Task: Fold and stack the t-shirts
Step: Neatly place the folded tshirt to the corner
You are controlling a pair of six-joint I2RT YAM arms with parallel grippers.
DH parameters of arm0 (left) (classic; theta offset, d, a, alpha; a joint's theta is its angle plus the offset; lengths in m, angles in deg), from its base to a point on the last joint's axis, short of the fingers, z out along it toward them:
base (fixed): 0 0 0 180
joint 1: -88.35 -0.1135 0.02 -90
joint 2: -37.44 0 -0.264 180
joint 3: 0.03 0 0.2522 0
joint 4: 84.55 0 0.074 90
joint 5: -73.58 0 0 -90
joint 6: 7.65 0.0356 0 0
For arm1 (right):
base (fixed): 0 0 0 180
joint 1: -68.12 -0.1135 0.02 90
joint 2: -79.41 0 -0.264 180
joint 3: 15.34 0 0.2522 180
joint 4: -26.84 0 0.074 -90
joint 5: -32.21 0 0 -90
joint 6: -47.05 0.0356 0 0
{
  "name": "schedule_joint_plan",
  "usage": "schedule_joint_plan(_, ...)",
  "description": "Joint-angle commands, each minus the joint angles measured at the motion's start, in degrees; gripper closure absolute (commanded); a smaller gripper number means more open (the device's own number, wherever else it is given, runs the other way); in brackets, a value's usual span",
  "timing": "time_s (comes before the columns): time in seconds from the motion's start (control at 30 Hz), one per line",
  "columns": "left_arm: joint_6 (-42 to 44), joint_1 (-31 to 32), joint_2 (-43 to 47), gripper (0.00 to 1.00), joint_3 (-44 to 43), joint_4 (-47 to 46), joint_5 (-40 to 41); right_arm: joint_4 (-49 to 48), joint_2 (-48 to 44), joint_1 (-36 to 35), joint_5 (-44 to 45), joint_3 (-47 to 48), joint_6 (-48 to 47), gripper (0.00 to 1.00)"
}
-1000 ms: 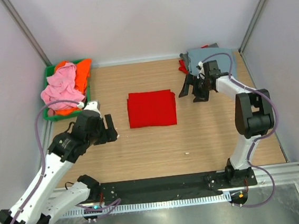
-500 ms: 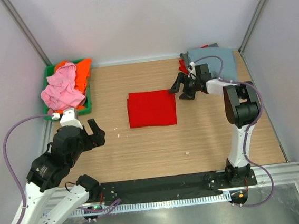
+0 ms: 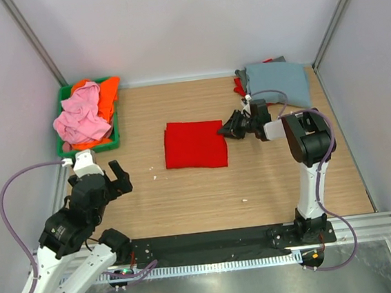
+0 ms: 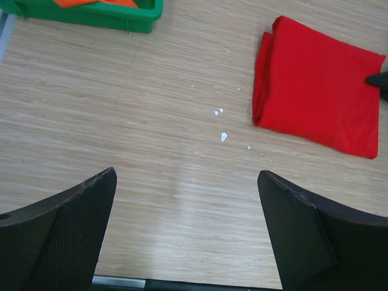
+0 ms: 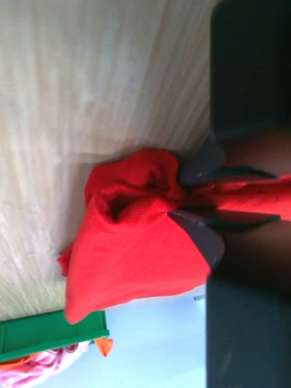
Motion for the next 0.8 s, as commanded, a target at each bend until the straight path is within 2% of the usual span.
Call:
schedule_joint_plan(0.0, -1.14, 0.08, 0.79, 0.00, -0.19, -2.51, 3.05, -9.18, -0.12, -0.84, -3.29, -4.16, 6.53, 0.78)
schedule_joint_plan(0.07, -1.23, 0.08, 1.31, 0.00, -0.01, -2.51, 3.14, -14.38, -1.18, -0.84, -5.92, -5.04, 11.79, 0.85)
schedule_joint_plan(0.1, -1.40, 0.08, 1.40, 0.00, -0.01, -2.51, 3.23, -17.53, -1.88, -0.67, -6.46, -5.22, 13.30, 0.93)
schedule_joint_plan(0.17, -1.40, -0.01, 1.84, 0.00, 0.08, -2.60, 3.32, -18.53, -4.60, -0.58, -7.17, -4.00, 14.89, 0.98)
schedule_joint_plan(0.27, -1.58, 0.08, 1.93, 0.00, 0.16, -2.42, 3.40, -8.46, -8.73, -0.23, -6.47, 0.38, 11.05, 0.99)
schedule_joint_plan(0.3, -1.58, 0.08, 2.02, 0.00, 0.16, -2.42, 3.49, 1.23, -9.44, -0.14, -4.73, 4.84, 6.07, 0.98)
schedule_joint_plan(0.4, -1.66, 0.08, 2.46, 0.00, 0.16, -2.33, 3.49, 18.66, -9.62, 0.30, -1.29, 14.88, -3.26, 0.99)
schedule_joint_plan(0.63, -1.66, 0.08, 3.60, 0.00, 0.43, -2.60, 3.49, 38.13, -5.67, 3.64, 2.76, 30.44, -10.32, 0.98)
schedule_joint_plan(0.77, -1.58, 0.08, 3.34, 0.00, 0.43, -2.60, 3.49, 51.14, -1.37, 4.69, 6.27, 43.09, -18.30, 0.99)
